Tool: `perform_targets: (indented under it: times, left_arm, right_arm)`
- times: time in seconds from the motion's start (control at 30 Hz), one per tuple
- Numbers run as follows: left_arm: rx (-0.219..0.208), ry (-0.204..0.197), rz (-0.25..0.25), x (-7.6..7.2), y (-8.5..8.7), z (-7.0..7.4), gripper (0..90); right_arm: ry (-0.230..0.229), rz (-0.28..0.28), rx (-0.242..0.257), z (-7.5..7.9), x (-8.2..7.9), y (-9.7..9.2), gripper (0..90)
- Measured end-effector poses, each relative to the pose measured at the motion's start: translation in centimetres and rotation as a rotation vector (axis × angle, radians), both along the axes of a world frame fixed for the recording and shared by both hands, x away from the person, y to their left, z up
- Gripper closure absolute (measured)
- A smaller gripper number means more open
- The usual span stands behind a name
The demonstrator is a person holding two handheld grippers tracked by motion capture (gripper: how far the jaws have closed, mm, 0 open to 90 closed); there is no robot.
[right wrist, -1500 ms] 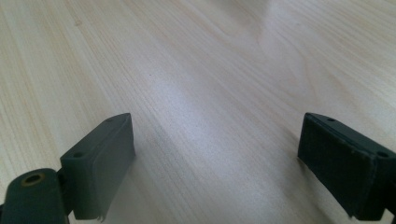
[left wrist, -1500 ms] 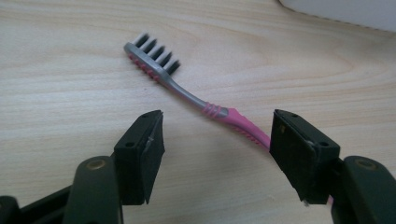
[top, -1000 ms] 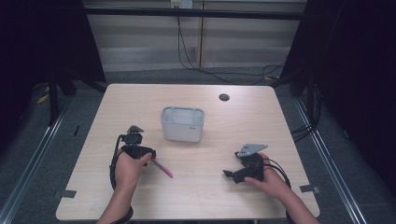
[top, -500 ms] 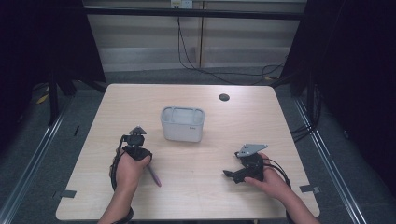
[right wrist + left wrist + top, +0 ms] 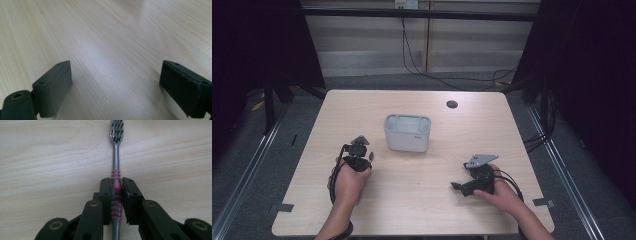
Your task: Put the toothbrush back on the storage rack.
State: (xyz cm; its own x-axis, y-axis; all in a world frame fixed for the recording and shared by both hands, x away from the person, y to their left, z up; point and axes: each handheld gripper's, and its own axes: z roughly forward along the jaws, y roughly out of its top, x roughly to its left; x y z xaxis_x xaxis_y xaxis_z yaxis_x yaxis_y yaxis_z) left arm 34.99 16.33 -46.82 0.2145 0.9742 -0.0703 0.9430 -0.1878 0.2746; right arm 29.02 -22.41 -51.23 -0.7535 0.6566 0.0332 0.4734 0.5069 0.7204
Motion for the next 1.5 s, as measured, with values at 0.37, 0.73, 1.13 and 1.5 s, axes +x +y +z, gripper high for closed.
perform_targets:
  times: [0.37,0.73,1.13,1.5]
  left_arm:
    - [-0.040,-0.055,-0.015,0.0,0.7,1.2,79.1]
    - [-0.121,-0.146,0.003,-0.1,1.7,3.3,79.3]
    - [-0.201,-0.201,0.019,-0.1,2.4,5.0,79.4]
    - [-0.258,-0.286,0.017,-0.4,3.0,6.2,79.4]
  right_arm:
    - [0.000,0.000,0.000,0.0,0.0,0.0,10.3]
    - [0.000,0.000,0.000,0.0,0.0,0.0,10.3]
    - [0.000,0.000,0.000,0.0,0.0,0.0,10.3]
    - [0.000,0.000,0.000,0.0,0.0,0.0,10.3]
